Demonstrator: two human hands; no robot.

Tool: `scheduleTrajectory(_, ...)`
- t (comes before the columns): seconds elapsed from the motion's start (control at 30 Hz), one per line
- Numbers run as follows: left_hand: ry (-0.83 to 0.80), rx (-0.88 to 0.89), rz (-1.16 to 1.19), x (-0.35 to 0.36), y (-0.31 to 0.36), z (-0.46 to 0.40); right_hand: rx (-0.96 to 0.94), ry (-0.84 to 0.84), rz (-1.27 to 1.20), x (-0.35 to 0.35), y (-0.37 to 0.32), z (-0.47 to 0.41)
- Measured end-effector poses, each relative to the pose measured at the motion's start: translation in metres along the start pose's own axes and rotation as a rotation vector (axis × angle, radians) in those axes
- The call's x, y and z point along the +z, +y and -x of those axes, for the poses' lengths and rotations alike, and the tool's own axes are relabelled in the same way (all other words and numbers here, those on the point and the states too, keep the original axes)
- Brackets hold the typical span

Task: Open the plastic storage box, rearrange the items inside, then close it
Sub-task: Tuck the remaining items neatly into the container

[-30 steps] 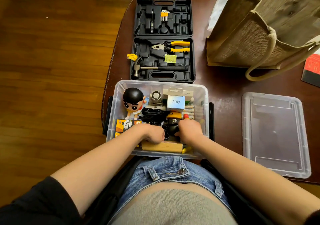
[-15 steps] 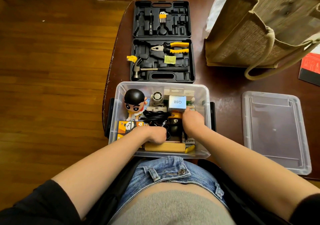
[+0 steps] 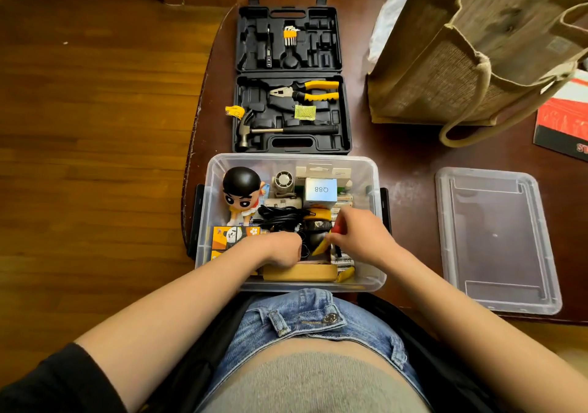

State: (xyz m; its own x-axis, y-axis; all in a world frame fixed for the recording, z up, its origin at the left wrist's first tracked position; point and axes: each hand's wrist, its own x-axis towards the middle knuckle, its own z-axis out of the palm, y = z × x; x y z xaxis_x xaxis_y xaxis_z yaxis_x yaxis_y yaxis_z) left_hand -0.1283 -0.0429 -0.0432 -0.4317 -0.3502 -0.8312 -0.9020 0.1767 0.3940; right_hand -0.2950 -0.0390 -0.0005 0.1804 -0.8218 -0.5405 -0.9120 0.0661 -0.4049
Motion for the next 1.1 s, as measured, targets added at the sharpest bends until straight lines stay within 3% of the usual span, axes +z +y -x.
scheduleTrajectory(0.17, 0.011, -0.011, -0.044, -0.002, 0.002, 0.001, 0.032, -0.085, -0.05, 0.019, 0.001, -0.005)
scheduleTrajectory(0.4, 0.054, -0.062, -0.021, -0.003, 0.002, 0.008, 0.043, -0.283, 0.101, 0.025, 0.006, -0.019)
scheduleTrajectory(0.73, -0.055, -0.057, -0.03, -0.002, 0.005, 0.005, 0.069, -0.437, 0.182, 0.029, 0.007, -0.029)
scheduleTrajectory(0.87, -0.081, -0.047, 0.002, 0.003, 0.002, -0.005, 0.071, -0.405, 0.193, 0.038, 0.007, -0.029)
scheduleTrajectory(1.1, -0.046, -0.037, 0.075, 0.005, -0.001, -0.007, 0.146, -0.21, 0.154, 0.049, 0.009, -0.032)
